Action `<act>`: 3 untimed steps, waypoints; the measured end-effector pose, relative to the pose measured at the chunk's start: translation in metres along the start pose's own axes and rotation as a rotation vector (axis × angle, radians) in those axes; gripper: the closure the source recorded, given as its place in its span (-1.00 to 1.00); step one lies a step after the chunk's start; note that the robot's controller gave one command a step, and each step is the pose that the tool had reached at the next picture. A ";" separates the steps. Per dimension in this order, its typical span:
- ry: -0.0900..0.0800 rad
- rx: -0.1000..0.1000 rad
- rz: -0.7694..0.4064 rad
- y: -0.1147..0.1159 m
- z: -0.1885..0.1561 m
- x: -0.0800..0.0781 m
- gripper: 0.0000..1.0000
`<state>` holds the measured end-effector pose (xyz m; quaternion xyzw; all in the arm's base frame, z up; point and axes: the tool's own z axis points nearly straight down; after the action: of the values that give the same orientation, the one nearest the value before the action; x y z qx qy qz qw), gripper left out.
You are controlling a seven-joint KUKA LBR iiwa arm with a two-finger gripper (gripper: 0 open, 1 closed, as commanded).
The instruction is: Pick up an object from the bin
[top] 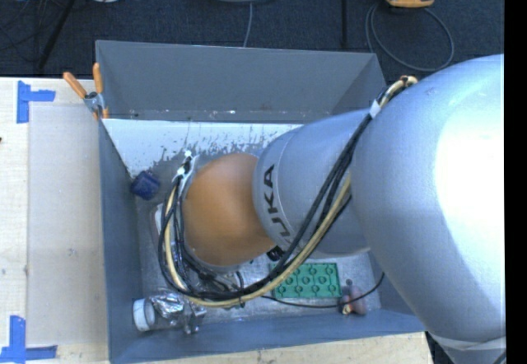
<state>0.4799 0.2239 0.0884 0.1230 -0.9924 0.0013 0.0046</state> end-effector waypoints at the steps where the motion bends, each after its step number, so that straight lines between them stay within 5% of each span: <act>1: -0.007 0.001 0.006 -0.002 -0.003 -0.003 1.00; 2: -0.009 0.000 -0.033 -0.002 0.009 -0.006 1.00; 3: -0.020 -0.001 -0.215 -0.006 -0.173 -0.036 1.00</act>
Offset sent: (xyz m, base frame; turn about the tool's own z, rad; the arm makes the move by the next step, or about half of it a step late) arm 0.0000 0.0000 0.0000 0.0000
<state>0.5177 0.2280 0.2608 0.2288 -0.9735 -0.0009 -0.0049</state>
